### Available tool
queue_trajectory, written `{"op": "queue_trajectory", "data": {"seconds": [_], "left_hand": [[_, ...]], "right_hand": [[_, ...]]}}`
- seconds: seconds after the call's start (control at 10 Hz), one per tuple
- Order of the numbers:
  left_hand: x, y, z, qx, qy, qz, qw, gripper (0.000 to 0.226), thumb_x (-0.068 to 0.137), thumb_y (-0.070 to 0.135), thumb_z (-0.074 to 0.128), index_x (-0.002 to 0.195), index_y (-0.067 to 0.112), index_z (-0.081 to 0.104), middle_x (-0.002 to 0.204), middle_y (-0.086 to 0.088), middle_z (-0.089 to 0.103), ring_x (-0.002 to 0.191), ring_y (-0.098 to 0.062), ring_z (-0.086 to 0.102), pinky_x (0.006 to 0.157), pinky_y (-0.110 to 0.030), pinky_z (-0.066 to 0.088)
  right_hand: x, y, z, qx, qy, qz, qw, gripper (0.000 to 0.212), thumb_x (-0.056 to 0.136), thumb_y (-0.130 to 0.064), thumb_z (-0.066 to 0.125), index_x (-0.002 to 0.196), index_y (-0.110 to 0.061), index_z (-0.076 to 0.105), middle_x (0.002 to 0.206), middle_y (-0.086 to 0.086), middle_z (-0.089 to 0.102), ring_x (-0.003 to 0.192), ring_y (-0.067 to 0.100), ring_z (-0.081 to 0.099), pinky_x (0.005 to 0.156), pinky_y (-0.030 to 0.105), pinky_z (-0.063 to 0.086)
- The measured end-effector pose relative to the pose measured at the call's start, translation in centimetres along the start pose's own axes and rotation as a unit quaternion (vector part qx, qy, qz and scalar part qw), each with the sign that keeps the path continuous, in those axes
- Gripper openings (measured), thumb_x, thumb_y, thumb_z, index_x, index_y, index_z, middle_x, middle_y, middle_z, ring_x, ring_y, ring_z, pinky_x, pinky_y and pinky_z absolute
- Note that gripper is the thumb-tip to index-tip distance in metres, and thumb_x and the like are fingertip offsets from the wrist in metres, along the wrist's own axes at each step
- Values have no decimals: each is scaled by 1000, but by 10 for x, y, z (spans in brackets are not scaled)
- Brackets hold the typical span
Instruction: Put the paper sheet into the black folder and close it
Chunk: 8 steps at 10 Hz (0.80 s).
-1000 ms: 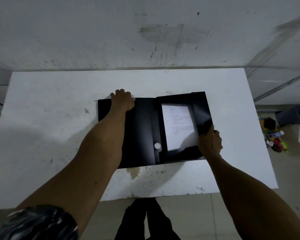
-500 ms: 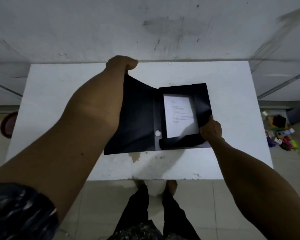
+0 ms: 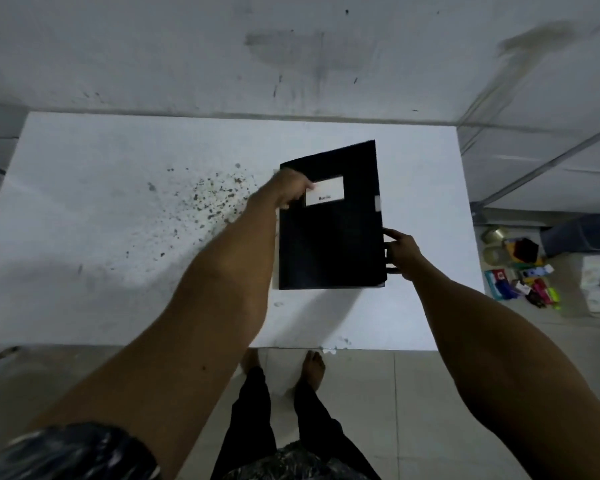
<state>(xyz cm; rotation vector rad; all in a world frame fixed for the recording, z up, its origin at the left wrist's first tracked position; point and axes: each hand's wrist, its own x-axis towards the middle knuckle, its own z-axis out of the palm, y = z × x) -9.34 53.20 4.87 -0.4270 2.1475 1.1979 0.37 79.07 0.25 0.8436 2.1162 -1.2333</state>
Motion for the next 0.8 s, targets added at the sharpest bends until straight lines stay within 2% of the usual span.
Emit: {"op": "queue_trajectory", "data": {"seconds": [0.1,0.2,0.3,0.5,0.7,0.8], "left_hand": [[-1,-21,26,145,3,43,988,42,89,11,51,127,13,69,152,-14,47,141,-30,44,110,-34,39],[-1,-38,44,271,15,86,959,59,81,8,59,140,19,58,167,-5,18,153,-27,25,122,-41,29],[0,-39,49,323,19,94,942,67,79,7,64,144,18,52,167,-6,17,152,-29,26,118,-44,35],[-4,-48,59,364,52,122,922,71,81,1,68,146,18,46,165,-8,22,149,-30,29,110,-44,41],[-12,-63,66,364,66,134,920,69,89,1,60,152,16,37,167,-13,12,154,-31,20,119,-46,34],[-25,-58,60,346,57,137,926,63,96,15,55,155,18,31,168,-13,8,155,-31,16,122,-46,28]], "right_hand": [[3,2,-11,27,4,4,1000,65,90,8,31,141,-26,53,122,15,66,95,36,67,96,51,54],[4,3,-19,-116,41,-123,985,65,87,11,38,141,-20,54,129,19,64,111,39,67,103,46,50],[4,1,-14,-233,27,-205,950,66,84,11,41,142,-18,53,130,17,65,117,34,64,107,38,47],[6,0,3,-325,18,-224,919,59,90,4,42,147,-13,46,136,22,60,125,39,56,108,39,45],[11,-1,2,-347,2,-215,913,62,91,0,42,150,-16,40,139,21,57,126,36,56,108,34,43],[-3,-8,-1,-354,28,-210,911,65,89,-8,45,152,-23,35,140,17,55,127,35,52,103,41,45]]}}
